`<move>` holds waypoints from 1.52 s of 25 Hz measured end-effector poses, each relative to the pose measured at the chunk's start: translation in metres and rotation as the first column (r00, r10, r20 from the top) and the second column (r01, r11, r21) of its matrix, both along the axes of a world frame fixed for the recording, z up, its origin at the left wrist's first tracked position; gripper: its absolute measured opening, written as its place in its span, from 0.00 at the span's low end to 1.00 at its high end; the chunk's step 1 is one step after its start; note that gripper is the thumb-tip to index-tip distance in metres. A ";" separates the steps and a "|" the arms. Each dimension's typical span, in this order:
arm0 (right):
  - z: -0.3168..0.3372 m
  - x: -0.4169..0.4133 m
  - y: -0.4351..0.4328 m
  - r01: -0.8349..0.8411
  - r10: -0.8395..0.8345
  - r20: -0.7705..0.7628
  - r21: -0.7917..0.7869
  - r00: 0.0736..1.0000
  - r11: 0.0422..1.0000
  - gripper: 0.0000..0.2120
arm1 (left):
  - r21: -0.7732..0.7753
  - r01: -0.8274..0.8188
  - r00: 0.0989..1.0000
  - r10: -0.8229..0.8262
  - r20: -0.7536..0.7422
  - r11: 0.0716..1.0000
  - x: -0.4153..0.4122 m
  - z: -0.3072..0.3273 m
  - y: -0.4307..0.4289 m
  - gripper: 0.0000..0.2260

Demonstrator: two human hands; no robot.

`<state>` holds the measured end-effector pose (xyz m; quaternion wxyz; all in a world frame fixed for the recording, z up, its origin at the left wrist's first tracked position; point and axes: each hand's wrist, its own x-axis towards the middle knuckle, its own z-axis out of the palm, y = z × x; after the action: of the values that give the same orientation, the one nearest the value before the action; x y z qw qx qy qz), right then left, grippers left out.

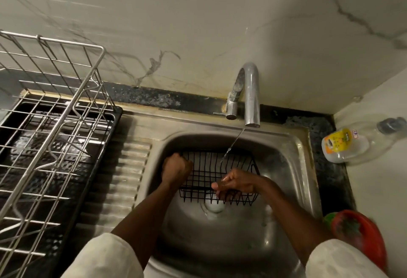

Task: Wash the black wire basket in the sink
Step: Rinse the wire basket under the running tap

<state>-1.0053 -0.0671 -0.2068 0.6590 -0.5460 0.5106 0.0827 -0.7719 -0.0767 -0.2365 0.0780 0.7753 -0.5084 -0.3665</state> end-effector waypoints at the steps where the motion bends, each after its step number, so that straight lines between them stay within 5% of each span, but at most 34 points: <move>1: 0.006 -0.004 -0.003 0.007 -0.006 0.020 -0.062 1.000 0.998 0.23 | 0.047 -0.010 1.000 0.009 0.016 0.999 -0.002 0.004 -0.006 0.10; 7: 0.039 -0.009 -0.030 -0.011 -0.017 -0.052 -0.489 0.998 0.872 0.15 | 0.105 -0.034 0.996 0.042 -0.077 0.994 -0.008 0.036 -0.037 0.22; 10: 0.028 -0.007 -0.038 -0.097 -0.080 -0.243 -0.637 0.967 0.765 0.18 | -0.049 0.016 0.999 -0.014 0.044 0.999 -0.017 0.049 -0.041 0.22; 13: 0.014 -0.004 -0.036 -0.172 -0.185 -0.379 -0.733 0.907 0.658 0.22 | -0.262 0.117 0.989 -0.137 -0.059 0.958 -0.035 0.049 -0.024 0.21; 17: 0.012 0.020 -0.027 -0.216 -0.420 -0.494 -0.804 0.762 0.553 0.24 | -0.279 -0.182 0.944 0.088 -0.319 0.943 -0.053 0.029 -0.011 0.24; 21: 0.011 0.095 -0.018 -0.260 -0.342 -0.437 -0.851 0.832 0.456 0.19 | -0.150 -0.420 0.833 0.315 -0.456 0.895 -0.053 0.026 -0.023 0.18; 24: 0.009 0.075 -0.023 -0.335 -0.283 -0.489 -0.826 0.825 0.453 0.28 | -0.152 -0.490 0.799 0.372 -0.472 0.858 -0.046 0.032 -0.025 0.12; 27: -0.001 -0.001 -0.017 -0.348 -0.446 -0.615 -0.763 0.650 0.545 0.39 | -0.091 -0.540 0.745 0.425 -0.514 0.837 -0.049 0.027 -0.027 0.16; 30: -0.002 -0.020 -0.010 -0.281 -0.583 -0.603 -0.786 0.545 0.550 0.31 | -0.059 -0.491 0.790 0.415 -0.450 0.869 -0.056 0.024 -0.034 0.16; 35: 0.010 0.085 -0.017 -0.325 -0.342 -0.519 -0.811 0.783 0.486 0.23 | -0.108 -0.525 0.774 0.421 -0.473 0.844 -0.055 0.027 -0.034 0.15; 38: 0.011 0.071 -0.028 -0.386 -0.280 -0.546 -0.797 0.790 0.464 0.29 | -0.124 -0.552 0.769 0.446 -0.458 0.825 -0.038 0.025 -0.034 0.17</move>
<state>-0.9338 -0.0950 -0.1962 0.0729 -0.7635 0.6416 0.0000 -0.8102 -0.1106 -0.2114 0.3753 0.7719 -0.2964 -0.4189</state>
